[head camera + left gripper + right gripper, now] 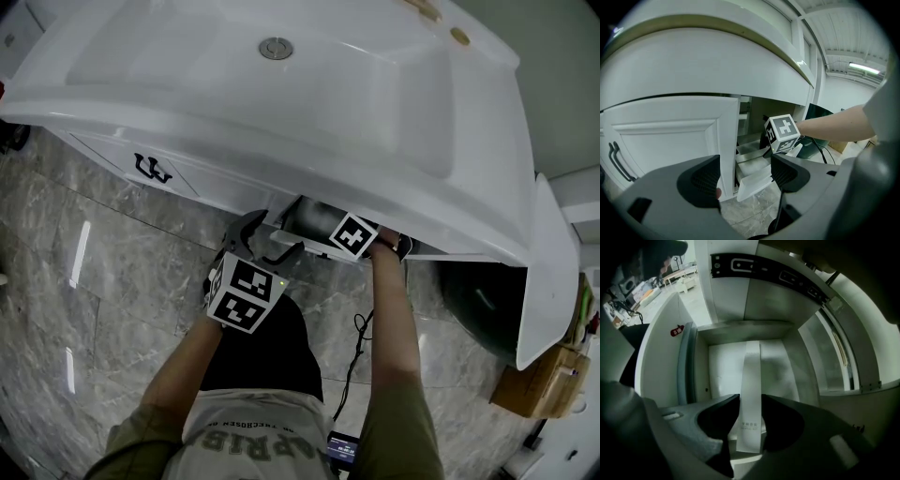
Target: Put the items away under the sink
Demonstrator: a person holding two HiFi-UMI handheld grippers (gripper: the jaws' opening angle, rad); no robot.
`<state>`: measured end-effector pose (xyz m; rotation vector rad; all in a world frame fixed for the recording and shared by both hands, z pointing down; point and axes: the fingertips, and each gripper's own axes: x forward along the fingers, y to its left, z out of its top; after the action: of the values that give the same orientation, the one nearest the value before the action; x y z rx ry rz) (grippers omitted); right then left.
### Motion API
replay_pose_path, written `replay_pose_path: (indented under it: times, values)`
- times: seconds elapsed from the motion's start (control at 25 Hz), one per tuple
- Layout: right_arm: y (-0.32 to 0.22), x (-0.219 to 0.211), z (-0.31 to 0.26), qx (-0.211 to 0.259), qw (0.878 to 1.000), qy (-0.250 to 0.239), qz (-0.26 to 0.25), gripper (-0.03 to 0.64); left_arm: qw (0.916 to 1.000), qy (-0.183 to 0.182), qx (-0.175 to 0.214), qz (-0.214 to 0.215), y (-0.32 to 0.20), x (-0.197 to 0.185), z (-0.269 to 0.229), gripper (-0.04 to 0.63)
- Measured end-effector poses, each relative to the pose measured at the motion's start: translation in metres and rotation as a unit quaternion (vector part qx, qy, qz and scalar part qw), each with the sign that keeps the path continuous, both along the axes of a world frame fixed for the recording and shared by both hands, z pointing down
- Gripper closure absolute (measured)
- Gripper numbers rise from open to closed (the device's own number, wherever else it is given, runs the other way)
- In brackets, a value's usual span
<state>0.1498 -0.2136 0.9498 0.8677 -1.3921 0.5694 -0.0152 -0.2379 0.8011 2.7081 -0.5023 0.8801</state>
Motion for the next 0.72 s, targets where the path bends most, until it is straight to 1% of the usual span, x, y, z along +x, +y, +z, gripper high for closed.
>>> replay_pose_path:
  times: [0.2,0.48,0.72]
  values:
    - [-0.005,0.004,0.003,0.001,1.0,0.019,-0.014,0.472,1.0,0.001,0.002,-0.007,-0.008,-0.002,0.002,0.272]
    - [-0.01,0.007,0.004,0.009,0.999,0.025,-0.018,0.471,0.9999,-0.001,0.0,-0.013,-0.014,-0.002,0.004,0.272]
    - [-0.02,0.01,-0.007,0.043,0.998,0.031,-0.017,0.471,0.9999,-0.005,-0.004,-0.013,-0.015,0.0,0.004,0.272]
